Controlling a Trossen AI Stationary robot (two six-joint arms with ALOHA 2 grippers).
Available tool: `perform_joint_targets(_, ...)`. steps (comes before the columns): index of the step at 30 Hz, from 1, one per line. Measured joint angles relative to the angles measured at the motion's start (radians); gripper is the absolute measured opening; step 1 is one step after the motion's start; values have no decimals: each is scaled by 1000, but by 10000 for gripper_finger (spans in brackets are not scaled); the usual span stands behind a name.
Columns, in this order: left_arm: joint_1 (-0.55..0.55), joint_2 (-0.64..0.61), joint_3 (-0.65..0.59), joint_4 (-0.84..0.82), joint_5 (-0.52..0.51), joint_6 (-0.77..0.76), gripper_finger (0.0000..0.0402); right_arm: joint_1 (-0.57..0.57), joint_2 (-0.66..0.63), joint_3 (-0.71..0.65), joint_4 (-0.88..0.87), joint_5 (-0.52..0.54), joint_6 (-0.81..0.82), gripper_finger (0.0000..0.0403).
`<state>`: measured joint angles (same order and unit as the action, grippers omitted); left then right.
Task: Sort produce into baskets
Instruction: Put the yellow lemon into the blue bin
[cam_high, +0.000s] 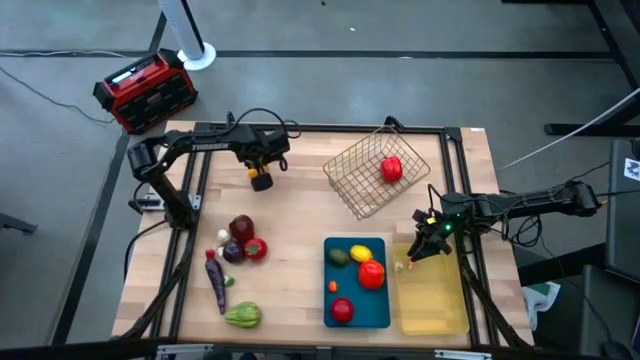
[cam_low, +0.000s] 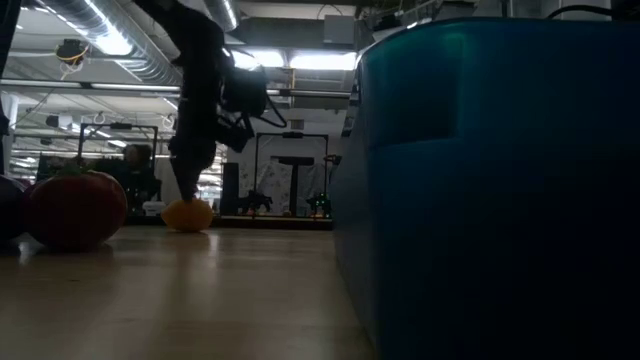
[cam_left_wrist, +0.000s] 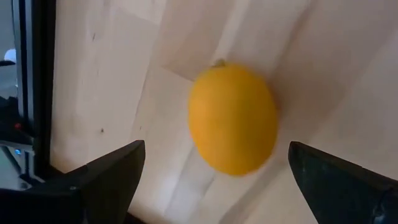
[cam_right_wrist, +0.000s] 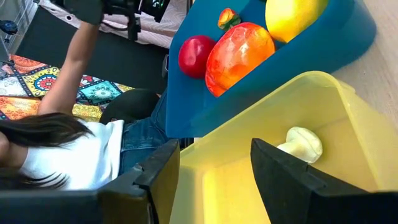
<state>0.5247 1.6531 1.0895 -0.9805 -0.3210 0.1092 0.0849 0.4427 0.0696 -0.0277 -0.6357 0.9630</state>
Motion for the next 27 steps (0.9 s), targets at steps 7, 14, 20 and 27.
perform_joint_targets(7, 61, 0, -66, 140, -6, -26, 393, 0, 0, 0, 0, 0, 0, 198)
perform_joint_targets(14, 61, 0, -141, 236, -6, -49, 392, 0, 0, 0, 0, 3, 0, 198)
perform_joint_targets(20, 56, 0, -157, 253, -6, -92, 391, 0, 0, 0, 0, 3, 0, 198)
perform_joint_targets(27, 56, 0, -157, 256, 19, -128, 333, 0, 0, 0, 0, 2, 0, 198)
